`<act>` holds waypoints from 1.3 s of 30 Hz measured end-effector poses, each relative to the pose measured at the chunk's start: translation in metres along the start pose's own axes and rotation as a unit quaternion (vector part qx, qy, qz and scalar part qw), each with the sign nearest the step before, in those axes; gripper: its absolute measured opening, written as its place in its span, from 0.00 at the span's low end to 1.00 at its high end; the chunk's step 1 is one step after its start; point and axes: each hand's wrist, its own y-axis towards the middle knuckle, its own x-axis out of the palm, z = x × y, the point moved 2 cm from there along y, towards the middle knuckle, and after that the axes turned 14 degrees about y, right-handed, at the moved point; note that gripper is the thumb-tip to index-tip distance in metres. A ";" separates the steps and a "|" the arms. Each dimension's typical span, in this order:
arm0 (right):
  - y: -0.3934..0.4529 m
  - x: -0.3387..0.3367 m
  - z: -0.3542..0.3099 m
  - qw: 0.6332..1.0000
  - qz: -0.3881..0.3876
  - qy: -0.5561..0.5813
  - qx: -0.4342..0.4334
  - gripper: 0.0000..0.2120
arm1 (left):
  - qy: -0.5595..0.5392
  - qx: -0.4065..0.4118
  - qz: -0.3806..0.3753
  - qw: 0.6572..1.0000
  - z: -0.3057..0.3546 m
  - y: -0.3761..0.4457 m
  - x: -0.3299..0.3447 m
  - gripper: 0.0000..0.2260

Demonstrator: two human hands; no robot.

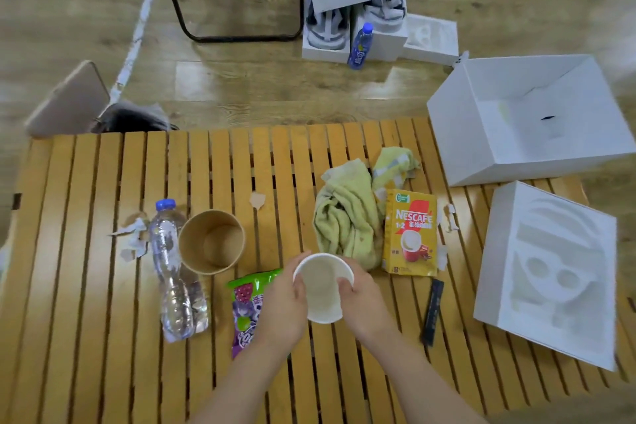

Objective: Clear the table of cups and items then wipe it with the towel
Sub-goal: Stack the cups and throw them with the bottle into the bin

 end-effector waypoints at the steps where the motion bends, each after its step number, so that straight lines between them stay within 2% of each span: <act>1: 0.004 0.002 0.001 1.000 0.016 0.005 0.013 0.18 | -0.014 -0.015 0.011 1.000 0.002 0.000 0.003 0.19; 4: 0.012 0.000 -0.004 0.995 0.034 0.048 0.082 0.16 | -0.023 -0.039 0.004 0.999 0.013 0.006 -0.003 0.18; 7: 0.019 -0.010 -0.023 0.995 0.035 0.021 0.086 0.15 | -0.076 -0.024 -0.053 0.995 0.016 0.006 -0.031 0.15; 8: 0.021 -0.013 -0.033 0.996 0.040 0.021 0.080 0.14 | -0.064 -0.015 -0.031 0.997 0.013 0.006 -0.048 0.16; 9: 0.023 -0.014 -0.043 0.996 0.041 0.033 0.077 0.13 | -0.031 -0.014 0.025 0.999 0.006 0.007 -0.068 0.16; 11: 0.028 -0.010 -0.063 0.994 0.027 0.071 0.075 0.15 | 0.047 -0.034 0.178 0.982 -0.016 0.010 -0.111 0.17; 12: 0.031 -0.006 -0.072 0.994 0.021 0.080 0.071 0.16 | 0.079 -0.052 0.230 0.969 -0.031 0.013 -0.127 0.20; 13: 0.035 -0.001 -0.080 0.994 0.017 0.081 0.066 0.17 | 0.090 -0.077 0.243 0.963 -0.045 0.018 -0.139 0.25; 16: 0.047 0.017 -0.094 0.995 0.015 0.084 0.056 0.19 | 0.030 -0.133 0.157 0.978 -0.071 0.031 -0.145 0.30; 20: 0.060 0.035 -0.093 0.992 0.044 0.096 0.073 0.19 | 0.082 -0.137 0.095 0.982 -0.089 0.041 -0.134 0.17; 22: 0.064 0.039 -0.085 0.992 0.042 0.086 0.079 0.21 | 0.056 -0.160 0.080 0.982 -0.094 0.041 -0.132 0.11; 25: 0.068 0.042 -0.077 0.991 0.056 0.085 0.089 0.23 | 0.000 -0.184 0.069 0.980 -0.096 0.041 -0.140 0.08; 27: 0.069 0.044 -0.074 0.992 0.068 0.068 0.082 0.22 | -0.038 -0.196 0.083 0.976 -0.098 0.039 -0.154 0.09; 29: 0.069 0.046 -0.072 0.993 0.083 0.038 0.072 0.21 | -0.099 -0.211 0.103 0.967 -0.104 0.036 -0.174 0.14; 33: 0.068 0.052 -0.073 0.992 0.085 0.062 0.066 0.19 | -0.240 -0.218 0.175 0.930 -0.128 0.031 -0.224 0.22; 36: 0.069 0.060 -0.080 0.992 0.069 0.088 0.064 0.18 | -0.176 -0.234 0.259 0.920 -0.154 0.034 -0.251 0.25; 39: 0.068 0.070 -0.095 0.993 0.058 0.095 0.048 0.17 | -0.143 -0.279 0.304 0.900 -0.176 0.033 -0.257 0.28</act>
